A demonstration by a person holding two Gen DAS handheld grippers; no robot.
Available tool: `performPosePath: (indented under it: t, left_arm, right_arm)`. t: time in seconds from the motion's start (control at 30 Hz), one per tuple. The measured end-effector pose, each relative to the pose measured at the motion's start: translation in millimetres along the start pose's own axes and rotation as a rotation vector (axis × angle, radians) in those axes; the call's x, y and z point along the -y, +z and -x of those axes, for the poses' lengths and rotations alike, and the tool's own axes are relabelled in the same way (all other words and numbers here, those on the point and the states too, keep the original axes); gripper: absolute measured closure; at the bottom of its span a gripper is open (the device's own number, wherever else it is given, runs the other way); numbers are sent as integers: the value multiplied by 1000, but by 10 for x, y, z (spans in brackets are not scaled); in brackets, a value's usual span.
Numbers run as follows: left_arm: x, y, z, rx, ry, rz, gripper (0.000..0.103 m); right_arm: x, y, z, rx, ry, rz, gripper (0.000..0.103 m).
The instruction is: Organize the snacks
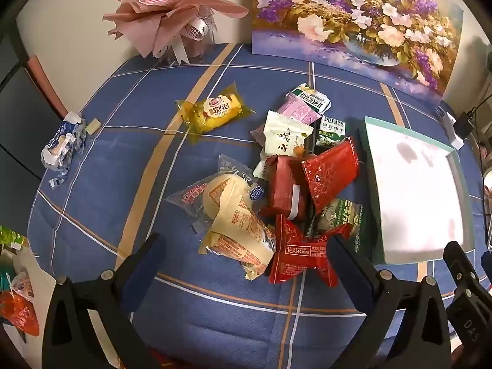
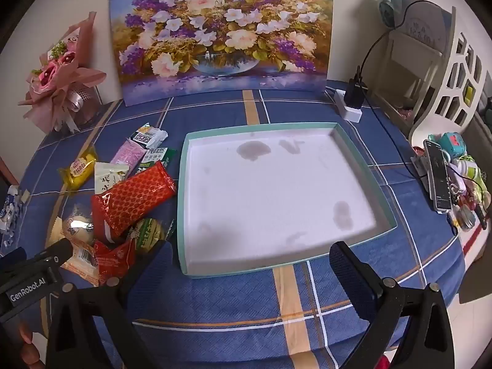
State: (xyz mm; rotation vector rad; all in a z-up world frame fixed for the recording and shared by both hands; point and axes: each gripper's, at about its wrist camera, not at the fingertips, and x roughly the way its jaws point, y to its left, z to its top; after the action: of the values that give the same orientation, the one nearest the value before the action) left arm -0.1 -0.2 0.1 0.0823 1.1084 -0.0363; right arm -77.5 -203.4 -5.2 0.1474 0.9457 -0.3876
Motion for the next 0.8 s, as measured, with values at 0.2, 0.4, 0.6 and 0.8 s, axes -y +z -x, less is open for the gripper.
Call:
performPosePath:
  t: [0.2, 0.4, 0.6, 0.8]
  left_arm:
    - [-31, -7, 13, 1, 0, 10, 0]
    - [-58, -44, -59, -10, 5, 13, 0]
    - [-9, -12, -41, -14, 16, 4, 0]
    - [-8, -13, -45, -14, 16, 5, 0]
  right_arm:
    - [38, 0, 24, 7, 15, -6, 0]
    - [-33, 2, 17, 16, 45, -13, 0]
    - [-9, 1, 10, 22, 72, -28, 0]
    - [15, -7, -19, 16, 64, -45, 0]
